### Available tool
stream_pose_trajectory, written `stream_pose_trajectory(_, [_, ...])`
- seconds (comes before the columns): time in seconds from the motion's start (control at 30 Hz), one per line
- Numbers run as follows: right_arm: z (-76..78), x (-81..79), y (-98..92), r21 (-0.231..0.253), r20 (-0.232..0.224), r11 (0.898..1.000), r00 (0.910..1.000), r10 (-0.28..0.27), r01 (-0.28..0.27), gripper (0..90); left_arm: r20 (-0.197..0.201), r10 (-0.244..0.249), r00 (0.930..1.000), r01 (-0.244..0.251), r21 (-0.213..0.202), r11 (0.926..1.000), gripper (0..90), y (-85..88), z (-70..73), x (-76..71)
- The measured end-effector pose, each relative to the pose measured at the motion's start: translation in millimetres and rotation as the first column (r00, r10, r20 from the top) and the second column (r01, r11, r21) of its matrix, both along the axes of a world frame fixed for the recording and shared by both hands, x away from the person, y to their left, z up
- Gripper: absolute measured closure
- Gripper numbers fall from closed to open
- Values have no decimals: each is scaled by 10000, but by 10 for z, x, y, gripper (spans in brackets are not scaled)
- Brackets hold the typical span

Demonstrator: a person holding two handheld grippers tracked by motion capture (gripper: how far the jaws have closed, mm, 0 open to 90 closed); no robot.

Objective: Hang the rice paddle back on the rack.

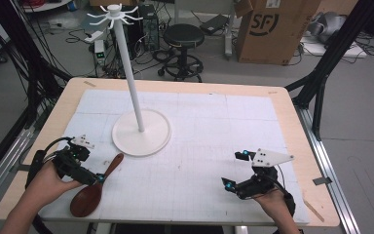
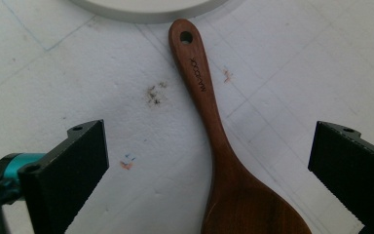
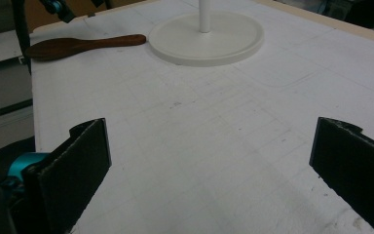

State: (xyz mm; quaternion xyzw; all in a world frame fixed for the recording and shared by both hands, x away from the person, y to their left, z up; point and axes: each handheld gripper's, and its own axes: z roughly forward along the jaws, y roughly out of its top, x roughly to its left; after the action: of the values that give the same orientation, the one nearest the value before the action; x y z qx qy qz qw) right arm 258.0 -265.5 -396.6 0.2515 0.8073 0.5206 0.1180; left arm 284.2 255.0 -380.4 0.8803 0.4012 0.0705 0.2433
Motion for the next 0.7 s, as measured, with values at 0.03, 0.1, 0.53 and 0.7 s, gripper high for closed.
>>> stream_pose_trajectory(0.03, [0,0,0,0,0,10000,10000,0,0,2,1,-38,10000,38,41,10000,17,-3,6,2])
stream_pose_trajectory(0.1, [-5,5,-6,26,-61,10000,10000,-25,26,2,-7,1,10000,-1,-7,10000,17,-10,19,4])
stream_pose_trajectory(0.53, [-50,51,58,-109,-226,9998,9997,135,-138,2,-714,183,9973,-140,612,9980,17,-93,4,69])
stream_pose_trajectory(0.7, [-59,54,61,-133,-315,9998,9994,138,-142,2,-960,200,9952,-123,800,9967,17,-134,-27,91])
